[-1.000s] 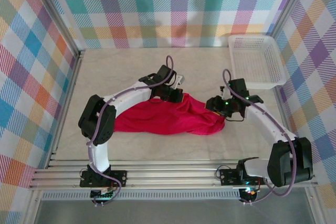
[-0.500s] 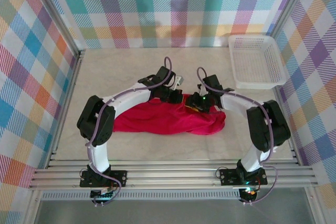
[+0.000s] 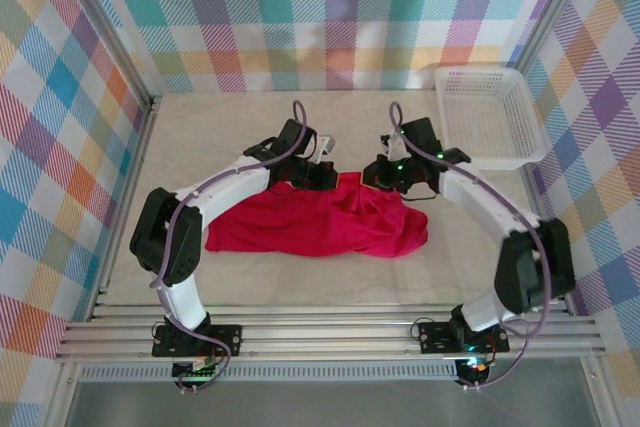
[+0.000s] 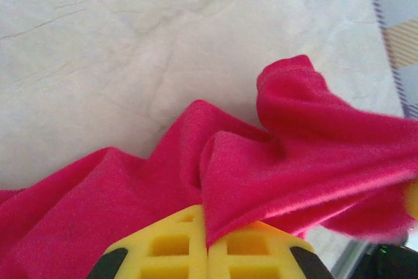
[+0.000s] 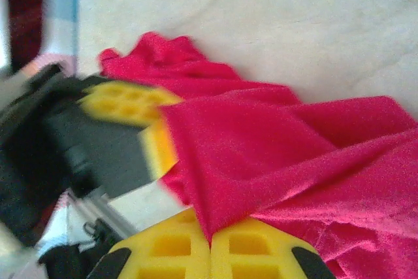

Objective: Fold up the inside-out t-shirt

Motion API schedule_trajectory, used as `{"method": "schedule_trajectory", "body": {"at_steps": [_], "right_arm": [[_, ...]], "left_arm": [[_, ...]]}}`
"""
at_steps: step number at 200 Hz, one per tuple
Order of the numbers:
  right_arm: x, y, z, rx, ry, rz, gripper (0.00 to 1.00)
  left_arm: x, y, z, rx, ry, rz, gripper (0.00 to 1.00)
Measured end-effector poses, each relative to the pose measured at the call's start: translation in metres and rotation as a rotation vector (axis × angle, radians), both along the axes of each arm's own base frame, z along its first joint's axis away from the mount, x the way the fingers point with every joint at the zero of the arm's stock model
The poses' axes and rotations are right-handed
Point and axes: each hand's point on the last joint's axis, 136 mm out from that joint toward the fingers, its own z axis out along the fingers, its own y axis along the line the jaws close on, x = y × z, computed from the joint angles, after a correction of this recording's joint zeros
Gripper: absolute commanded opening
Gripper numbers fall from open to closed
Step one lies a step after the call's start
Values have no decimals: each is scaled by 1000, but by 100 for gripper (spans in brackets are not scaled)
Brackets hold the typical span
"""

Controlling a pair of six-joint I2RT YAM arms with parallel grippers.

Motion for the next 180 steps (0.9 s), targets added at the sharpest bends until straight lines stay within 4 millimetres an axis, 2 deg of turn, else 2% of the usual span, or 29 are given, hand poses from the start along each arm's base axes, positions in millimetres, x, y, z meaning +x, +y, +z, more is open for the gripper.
{"method": "schedule_trajectory", "body": {"at_steps": [18, 35, 67, 81, 99, 111, 127, 139, 159, 180], "right_arm": [[-19, -12, 20, 16, -24, 14, 0], [-25, -39, 28, 15, -35, -37, 0], [-13, -103, 36, -7, -70, -228, 0], [-5, -112, 26, -20, -55, -260, 0], [12, -109, 2, -9, 7, -262, 0], [24, -102, -19, -4, 61, -257, 12], [28, -88, -40, -18, 113, -231, 34], [22, -68, -43, -32, 111, -178, 51], [9, -31, -40, -41, 73, -77, 68], [-3, -2, -41, -35, 49, -3, 71]], "left_arm": [[-4, -10, 14, -52, -21, -38, 0], [-4, -11, 19, -69, -27, -46, 0], [10, 17, -1, -23, 6, 37, 0], [12, 25, -9, -15, 29, 65, 0], [13, 26, -14, -16, 54, 82, 0], [13, 22, -17, -20, 62, 85, 0], [13, 18, -21, -27, 76, 89, 0], [13, 17, -27, -23, 93, 92, 0], [12, 17, -34, -19, 118, 100, 0], [12, 16, -35, -21, 123, 104, 0]]}}
